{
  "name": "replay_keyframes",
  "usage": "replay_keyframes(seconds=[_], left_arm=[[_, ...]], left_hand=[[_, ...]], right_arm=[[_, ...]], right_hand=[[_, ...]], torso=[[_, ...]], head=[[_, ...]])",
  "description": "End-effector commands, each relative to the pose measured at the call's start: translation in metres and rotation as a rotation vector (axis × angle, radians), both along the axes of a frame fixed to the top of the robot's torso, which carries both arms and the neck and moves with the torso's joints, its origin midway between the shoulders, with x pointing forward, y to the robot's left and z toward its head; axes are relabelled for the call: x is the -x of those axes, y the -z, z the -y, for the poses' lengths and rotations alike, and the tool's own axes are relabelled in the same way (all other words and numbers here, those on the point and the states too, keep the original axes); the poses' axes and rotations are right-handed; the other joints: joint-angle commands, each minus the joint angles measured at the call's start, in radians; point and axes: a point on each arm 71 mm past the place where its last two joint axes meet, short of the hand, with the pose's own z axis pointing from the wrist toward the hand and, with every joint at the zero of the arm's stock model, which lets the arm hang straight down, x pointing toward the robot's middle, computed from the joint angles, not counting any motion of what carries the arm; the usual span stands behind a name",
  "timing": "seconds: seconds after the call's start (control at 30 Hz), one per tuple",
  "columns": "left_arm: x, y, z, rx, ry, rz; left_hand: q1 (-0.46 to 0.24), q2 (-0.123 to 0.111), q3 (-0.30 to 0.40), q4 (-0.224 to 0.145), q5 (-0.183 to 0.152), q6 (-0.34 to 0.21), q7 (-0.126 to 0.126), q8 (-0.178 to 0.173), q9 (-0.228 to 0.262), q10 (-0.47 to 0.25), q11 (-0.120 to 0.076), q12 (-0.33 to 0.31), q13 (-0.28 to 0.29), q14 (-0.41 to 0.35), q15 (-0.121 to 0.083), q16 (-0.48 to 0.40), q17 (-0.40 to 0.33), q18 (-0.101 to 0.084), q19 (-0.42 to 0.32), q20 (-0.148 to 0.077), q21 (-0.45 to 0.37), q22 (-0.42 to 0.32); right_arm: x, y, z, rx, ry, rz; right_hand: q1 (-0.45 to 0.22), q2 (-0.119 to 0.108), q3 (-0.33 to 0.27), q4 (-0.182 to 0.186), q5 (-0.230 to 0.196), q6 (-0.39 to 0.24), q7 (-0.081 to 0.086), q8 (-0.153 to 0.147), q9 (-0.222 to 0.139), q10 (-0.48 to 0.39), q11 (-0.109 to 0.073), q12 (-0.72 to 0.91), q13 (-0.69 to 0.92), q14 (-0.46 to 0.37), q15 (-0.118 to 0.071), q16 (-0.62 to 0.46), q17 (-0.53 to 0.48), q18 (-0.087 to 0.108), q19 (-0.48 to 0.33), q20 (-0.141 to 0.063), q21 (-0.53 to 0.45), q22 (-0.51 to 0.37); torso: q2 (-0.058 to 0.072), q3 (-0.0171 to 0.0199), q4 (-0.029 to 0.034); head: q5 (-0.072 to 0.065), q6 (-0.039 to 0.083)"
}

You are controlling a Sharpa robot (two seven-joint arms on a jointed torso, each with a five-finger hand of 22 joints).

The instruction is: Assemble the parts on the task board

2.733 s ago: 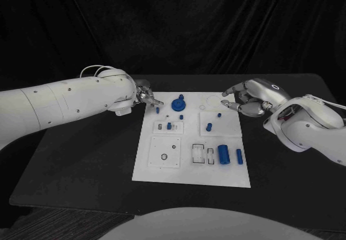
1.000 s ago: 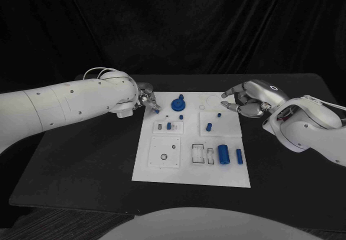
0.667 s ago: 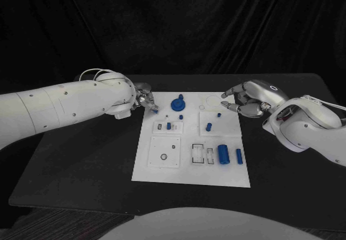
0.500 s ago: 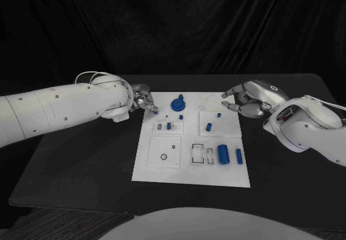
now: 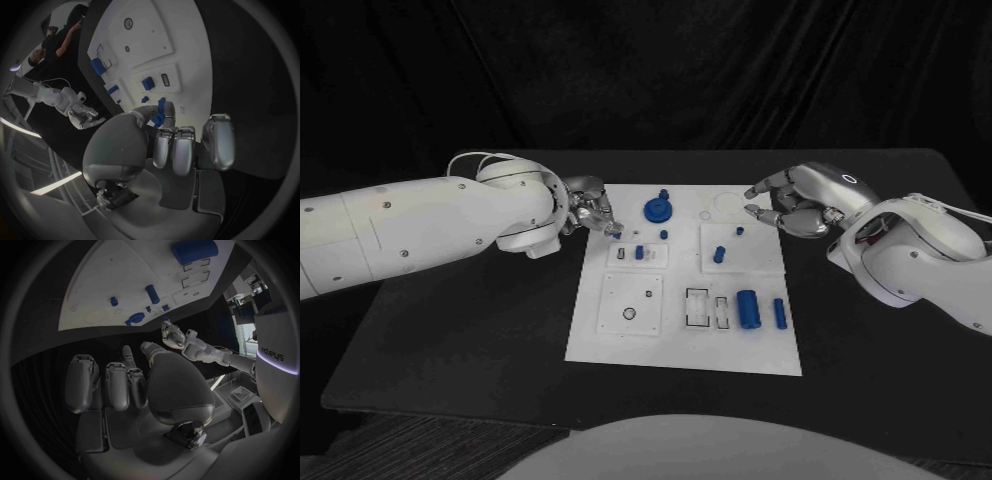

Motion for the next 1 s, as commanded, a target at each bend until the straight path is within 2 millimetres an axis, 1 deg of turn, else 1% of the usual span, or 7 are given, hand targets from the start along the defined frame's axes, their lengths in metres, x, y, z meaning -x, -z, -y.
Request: replay_keyframes(seconds=[0.03, 0.07, 0.27, 0.37, 0.43, 0.6, 1.0], left_arm=[[0.004, 0.000, 0.002, 0.000, -0.007, -0.018], [0.005, 0.000, 0.003, 0.000, -0.006, -0.021], [0.008, 0.003, 0.004, 0.000, -0.001, -0.030], [0.008, 0.004, 0.004, 0.001, -0.001, -0.032], [0.009, 0.005, 0.004, 0.002, -0.001, -0.032], [0.009, 0.007, 0.006, 0.009, 0.006, -0.034], [0.012, 0.017, 0.011, 0.016, 0.018, -0.049]], left_hand=[[-0.009, 0.001, 0.014, -0.007, -0.004, 0.001, -0.006, 0.002, 0.000, 0.104, -0.006, 0.004, 0.262, 0.104, -0.007, 0.003, 0.263, 0.013, -0.003, -0.002, -0.008, 0.185], [-0.009, 0.001, 0.014, -0.007, -0.004, 0.001, -0.006, 0.002, 0.000, 0.104, -0.006, 0.004, 0.262, 0.104, -0.007, 0.003, 0.263, 0.013, -0.003, -0.002, -0.008, 0.185], [-0.010, 0.001, 0.015, -0.007, -0.005, 0.001, -0.006, 0.002, 0.000, 0.104, -0.005, 0.003, 0.261, 0.104, -0.007, 0.003, 0.263, 0.014, -0.004, -0.002, -0.009, 0.185], [-0.013, 0.002, 0.017, -0.008, -0.010, 0.000, -0.005, 0.002, 0.000, 0.103, -0.005, 0.002, 0.261, 0.104, -0.007, 0.003, 0.263, 0.014, -0.005, -0.002, -0.011, 0.184], [-0.013, 0.002, 0.017, -0.008, -0.010, 0.000, -0.005, 0.002, 0.000, 0.103, -0.005, 0.002, 0.261, 0.104, -0.007, 0.003, 0.263, 0.014, -0.005, -0.002, -0.011, 0.184], [-0.014, 0.002, 0.018, -0.009, -0.012, 0.000, -0.005, 0.002, 0.000, 0.102, -0.005, 0.001, 0.260, 0.104, -0.007, 0.003, 0.263, 0.014, -0.005, -0.002, -0.011, 0.184], [-0.016, 0.003, 0.020, -0.009, -0.015, 0.000, -0.005, 0.001, 0.000, 0.100, -0.005, -0.001, 0.258, 0.104, -0.007, 0.003, 0.263, 0.015, -0.007, -0.002, -0.014, 0.183]], right_arm=[[0.000, 0.001, 0.000, 0.006, 0.012, -0.006], [0.001, 0.002, 0.000, 0.007, 0.012, -0.007], [0.001, 0.002, 0.000, 0.007, 0.012, -0.009], [0.001, 0.002, 0.000, 0.008, 0.012, -0.010], [0.001, 0.002, 0.000, 0.008, 0.011, -0.010], [0.001, 0.003, -0.001, 0.008, 0.008, -0.011], [0.001, 0.003, -0.002, 0.008, 0.006, -0.012]], right_hand=[[0.009, 0.000, 0.003, -0.003, 0.006, 0.004, 0.000, -0.005, -0.002, 0.097, 0.006, 0.000, 0.253, 0.062, 0.008, 0.000, 0.035, 0.016, 0.031, 0.008, -0.003, 0.190], [0.009, 0.000, 0.004, -0.004, 0.007, 0.004, 0.000, -0.005, -0.002, 0.097, 0.006, 0.000, 0.253, 0.062, 0.008, 0.000, 0.035, 0.016, 0.031, 0.008, -0.002, 0.190], [0.011, -0.001, 0.006, -0.006, 0.012, 0.004, 0.001, -0.006, -0.002, 0.097, 0.006, -0.001, 0.252, 0.062, 0.008, 0.000, 0.035, 0.016, 0.031, 0.008, -0.003, 0.189], [0.012, -0.001, 0.007, -0.007, 0.015, 0.004, 0.000, -0.006, -0.002, 0.097, 0.006, 0.000, 0.253, 0.062, 0.008, 0.000, 0.034, 0.016, 0.031, 0.008, -0.002, 0.190], [0.013, -0.002, 0.008, -0.008, 0.018, 0.004, 0.001, -0.006, -0.002, 0.098, 0.006, 0.000, 0.253, 0.062, 0.008, 0.000, 0.035, 0.016, 0.031, 0.008, -0.003, 0.189], [0.014, -0.002, 0.009, -0.009, 0.020, 0.004, 0.001, -0.007, -0.002, 0.097, 0.006, -0.001, 0.252, 0.062, 0.008, 0.000, 0.035, 0.016, 0.031, 0.008, -0.003, 0.189], [0.015, -0.003, 0.011, -0.010, 0.024, 0.005, 0.001, -0.007, -0.003, 0.097, 0.006, -0.001, 0.252, 0.062, 0.008, -0.001, 0.033, 0.016, 0.031, 0.008, -0.003, 0.189]], torso=[[0.001, 0.0005, 0.0017], [0.001, 0.0014, 0.0024], [0.004, -0.0017, -0.0002], [0.003, -0.0013, -0.0016], [0.003, -0.0010, -0.0016], [0.005, -0.0026, -0.0007], [0.005, -0.0010, 0.0000]], head=[[-0.001, 0.000], [-0.002, 0.000], [0.004, 0.000], [0.008, 0.000], [0.008, 0.000], [0.010, 0.000], [0.006, 0.000]])
